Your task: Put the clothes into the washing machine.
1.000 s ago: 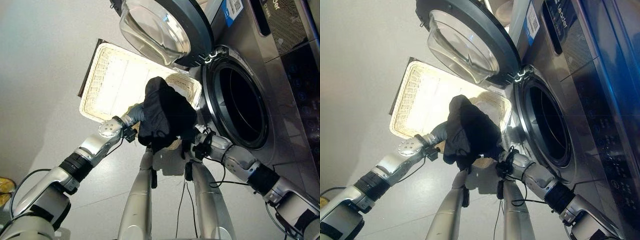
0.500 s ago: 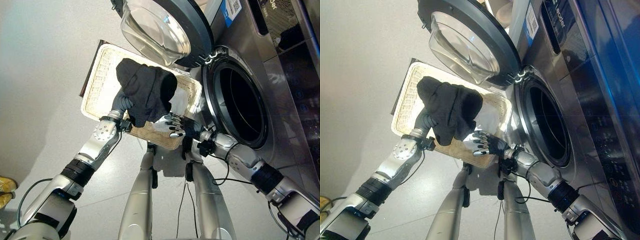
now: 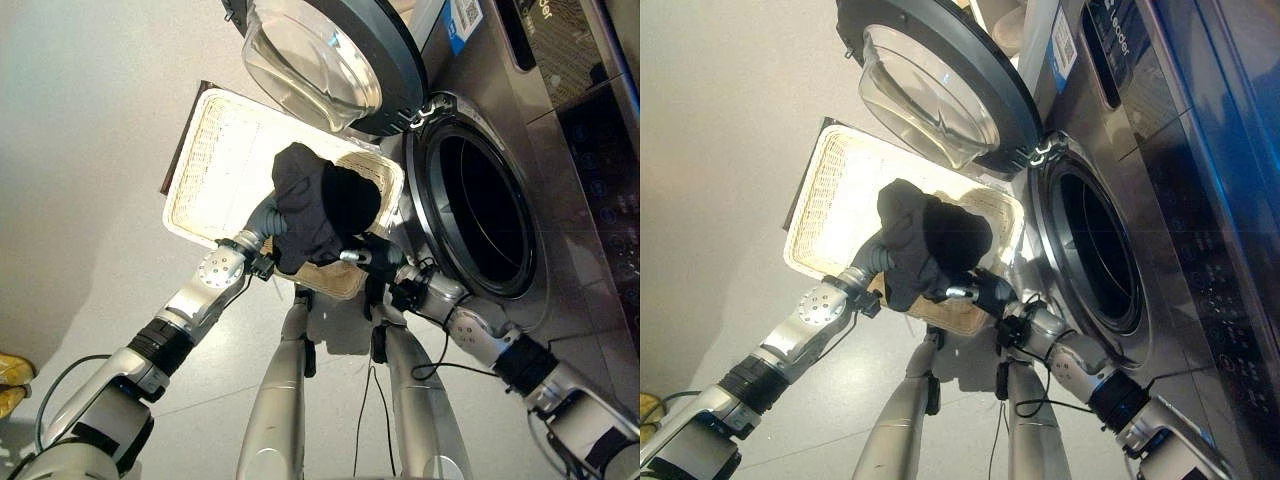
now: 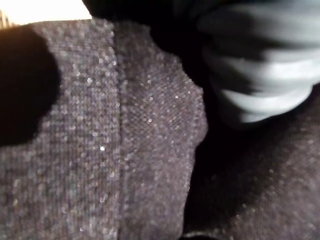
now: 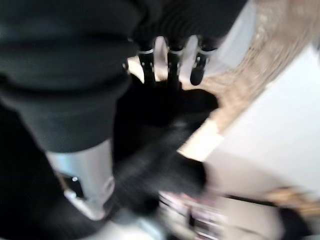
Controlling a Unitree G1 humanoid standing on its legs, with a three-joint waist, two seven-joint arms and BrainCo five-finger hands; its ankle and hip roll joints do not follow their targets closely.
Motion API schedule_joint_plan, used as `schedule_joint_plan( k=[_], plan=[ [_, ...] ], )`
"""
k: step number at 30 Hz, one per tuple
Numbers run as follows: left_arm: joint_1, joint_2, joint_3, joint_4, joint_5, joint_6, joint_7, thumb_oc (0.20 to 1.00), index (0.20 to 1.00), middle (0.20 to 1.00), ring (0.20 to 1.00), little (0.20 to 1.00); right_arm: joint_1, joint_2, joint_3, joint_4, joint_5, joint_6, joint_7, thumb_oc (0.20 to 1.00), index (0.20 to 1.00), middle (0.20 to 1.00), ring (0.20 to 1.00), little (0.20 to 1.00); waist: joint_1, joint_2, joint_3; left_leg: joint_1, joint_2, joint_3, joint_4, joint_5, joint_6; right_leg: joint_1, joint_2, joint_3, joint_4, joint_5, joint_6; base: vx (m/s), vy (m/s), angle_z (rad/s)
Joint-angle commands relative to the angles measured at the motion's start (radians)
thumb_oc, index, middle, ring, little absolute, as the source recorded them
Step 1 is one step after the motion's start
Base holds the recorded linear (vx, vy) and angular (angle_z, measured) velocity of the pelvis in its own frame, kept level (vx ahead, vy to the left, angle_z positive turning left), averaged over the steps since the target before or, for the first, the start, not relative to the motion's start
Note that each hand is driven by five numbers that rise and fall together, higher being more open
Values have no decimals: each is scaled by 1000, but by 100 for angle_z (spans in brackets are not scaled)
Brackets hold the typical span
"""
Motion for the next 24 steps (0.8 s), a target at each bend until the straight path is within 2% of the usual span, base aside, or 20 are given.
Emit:
schedule_joint_plan(
  k=[1,7,9,12,13,20,24],
  plan=[
    [-11,-42,10,-93,15,-89,9,200,200,200,200,200,30,22,-8,-59,104,-88,-48,1000,1000,1000,1000,1000,-30,29,-21,3,-89,28,12,-50,38,85,-4,-17,-184,108,90,0,18,-3],
    [13,-43,0,-101,93,-52,101,200,200,200,200,200,61,75,-6,-87,113,-170,-49,1000,1000,1000,1000,1000,-27,34,-21,0,-87,31,3,-44,42,82,-6,-20,-188,113,89,-1,3,-2],
    [18,-39,2,-85,120,-35,154,200,200,200,200,200,68,76,-4,-100,114,-175,-30,1000,1000,1000,1000,1000,-26,34,-21,3,-87,30,-1,-41,43,86,-6,-22,-189,114,89,0,0,0],
    [18,-33,1,-77,125,-32,178,200,200,200,200,200,71,72,-1,-108,112,-171,-19,1000,1000,1000,1000,1000,-26,34,-21,2,-86,29,-1,-39,43,85,-7,-23,-188,114,90,3,-14,0],
    [21,-23,14,-37,180,-5,251,200,200,200,200,200,76,56,5,-140,108,-159,21,1000,1000,1000,1000,1000,-23,30,-21,4,-79,34,-4,-37,40,87,-9,-35,-183,109,93,11,-46,1],
    [30,-10,18,-17,218,8,201,200,200,200,200,200,79,25,11,-164,109,-135,67,1000,1000,1000,1000,1000,-24,25,-21,2,-75,35,-2,-34,36,85,-6,-38,-181,108,95,2,-7,0],
    [18,-1,-22,-25,268,48,134,200,200,200,200,200,72,7,23,-158,104,-136,90,1000,1000,1000,1000,1000,-25,25,-21,-2,-75,31,3,-36,37,82,-3,-35,-178,106,94,0,0,0]
  ],
)
